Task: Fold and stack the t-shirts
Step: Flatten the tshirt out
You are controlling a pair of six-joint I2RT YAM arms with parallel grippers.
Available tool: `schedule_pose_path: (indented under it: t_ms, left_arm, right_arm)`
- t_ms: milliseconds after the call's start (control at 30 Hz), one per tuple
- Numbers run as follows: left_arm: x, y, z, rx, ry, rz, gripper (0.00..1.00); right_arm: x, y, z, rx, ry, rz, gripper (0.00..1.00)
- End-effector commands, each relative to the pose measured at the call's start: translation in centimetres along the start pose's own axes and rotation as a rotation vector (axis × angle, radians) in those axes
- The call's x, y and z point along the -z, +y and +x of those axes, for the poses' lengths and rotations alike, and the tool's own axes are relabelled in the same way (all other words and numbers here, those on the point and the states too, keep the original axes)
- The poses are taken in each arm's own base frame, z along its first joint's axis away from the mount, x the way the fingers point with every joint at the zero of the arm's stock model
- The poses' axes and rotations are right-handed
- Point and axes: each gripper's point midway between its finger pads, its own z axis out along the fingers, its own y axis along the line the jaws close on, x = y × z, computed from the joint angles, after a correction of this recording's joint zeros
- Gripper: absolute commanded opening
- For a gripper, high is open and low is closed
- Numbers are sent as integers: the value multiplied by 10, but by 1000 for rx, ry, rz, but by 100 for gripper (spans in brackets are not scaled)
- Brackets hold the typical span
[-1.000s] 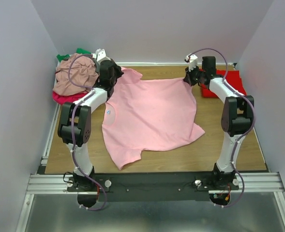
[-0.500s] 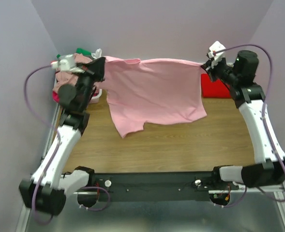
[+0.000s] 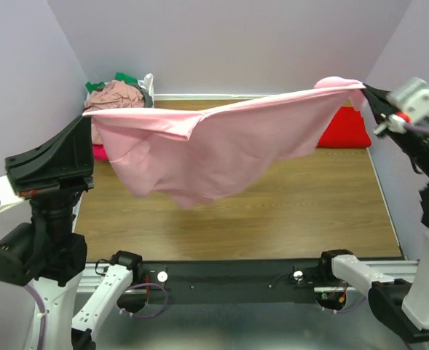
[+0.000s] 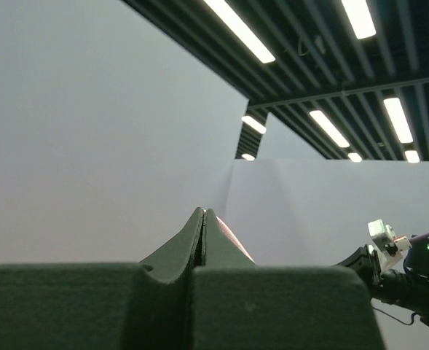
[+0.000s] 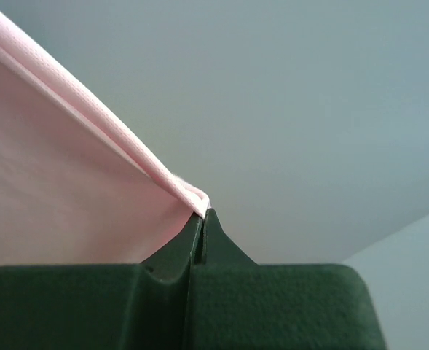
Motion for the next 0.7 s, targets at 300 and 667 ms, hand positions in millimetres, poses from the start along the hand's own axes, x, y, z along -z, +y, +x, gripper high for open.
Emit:
schedule_pose_path:
  t_ms: [300,667]
  left_arm:
    - [5,25,56,218,124,-60,0]
    - [138,237,333,291,510,-665,0]
  right_arm:
    - [9,40,-3,-101,-53,-171,0]
    - [-101,155,291,-354,404,-339,0]
